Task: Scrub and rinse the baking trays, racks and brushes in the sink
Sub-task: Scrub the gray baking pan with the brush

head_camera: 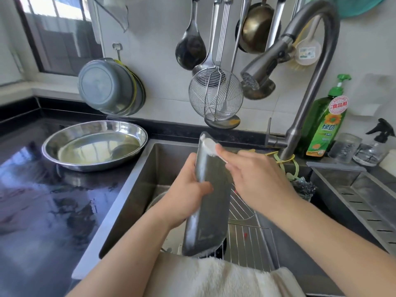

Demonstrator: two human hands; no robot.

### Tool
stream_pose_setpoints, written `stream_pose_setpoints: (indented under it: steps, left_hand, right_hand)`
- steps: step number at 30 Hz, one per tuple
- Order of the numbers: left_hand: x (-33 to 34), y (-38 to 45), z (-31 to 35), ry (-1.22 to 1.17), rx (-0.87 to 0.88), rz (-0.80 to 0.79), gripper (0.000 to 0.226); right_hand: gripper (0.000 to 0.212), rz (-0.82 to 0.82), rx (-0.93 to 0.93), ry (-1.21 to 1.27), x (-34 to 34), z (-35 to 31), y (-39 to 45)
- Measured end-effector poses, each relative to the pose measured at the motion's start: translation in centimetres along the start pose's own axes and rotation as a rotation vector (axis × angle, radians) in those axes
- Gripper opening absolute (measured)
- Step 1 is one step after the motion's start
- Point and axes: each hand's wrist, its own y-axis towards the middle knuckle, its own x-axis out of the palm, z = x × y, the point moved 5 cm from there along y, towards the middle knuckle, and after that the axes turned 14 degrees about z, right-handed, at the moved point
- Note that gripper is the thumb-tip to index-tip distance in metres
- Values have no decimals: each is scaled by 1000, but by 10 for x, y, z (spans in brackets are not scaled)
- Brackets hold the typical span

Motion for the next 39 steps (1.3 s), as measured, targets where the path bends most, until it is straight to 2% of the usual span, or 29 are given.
stream_pose_setpoints:
  steps: [3,5,6,8,10,12,14,17,18,20,23,24,26,28,29,30,33,35,36,39]
  left_hand:
    - [-9,0,2,-70,-59,42,35]
    - [-12,1,3,-178,-90,62,26]
    - [-10,1,3,-229,-119,57,32]
    - [-6,-2,5,-260,-202,65,68]
    - [-8,-7,9,-291,-267,127,83]
    - [-15,-5,6,-372,-330,206,88]
    - [-23,-4,4,-460,-370,295,71]
    - [-32,-1,-3,-436,-367,414,13]
    - [-34,-2,-4,-431,-368,463,6]
    - [-38,-2,-5,-428,-365,529,12]
    - [-38,0,-11,-512,-461,571,33]
    - [-39,0,-12,-527,-490,597,28]
    - [-40,-2,-14,-532,-537,669,18]
    - [-37,-3,-21,-529,-571,695,19]
    - [-37,-2,-23,-526,-584,720,19]
    - [-37,-2,-25,-528,-607,748,24]
    - [-39,3,-31,-498,-649,801,41]
    - [-42,-2,-31,-500,-736,848,33]
    - [-43,-3,-33,-527,-756,866,29]
    - [-45,-2,-33,-449,-743,847,37]
  right_hand:
    - [50,-188,-13,105,11,-23,-20]
    - [49,-185,25,78,9,-16,-12]
    - [49,-129,41,45,8,-11,0]
    - [49,-43,44,41,8,-15,16]
    - [53,-79,7,101,18,-35,7]
    - [60,-175,-35,165,29,-50,-19]
    - [58,-241,-33,196,31,-47,-40]
    - [53,-292,-28,201,34,-38,-57]
    - [51,-309,-26,201,33,-37,-63]
    - [50,-361,-12,222,28,-32,-75]
    - [51,-458,62,265,10,-11,-91]
    - [51,-442,85,264,2,-2,-91]
    - [46,-311,143,262,-11,18,-87]
    - [30,-197,210,273,-16,26,-82]
    - [20,-192,210,260,-14,23,-80]
    - [16,-203,189,248,-10,15,-79]
    - [31,-221,34,261,2,-9,-74]
    - [32,-197,-53,244,9,-15,-66]
    - [30,-172,-85,240,11,-17,-61]
    - [22,-21,-140,245,18,-10,-48]
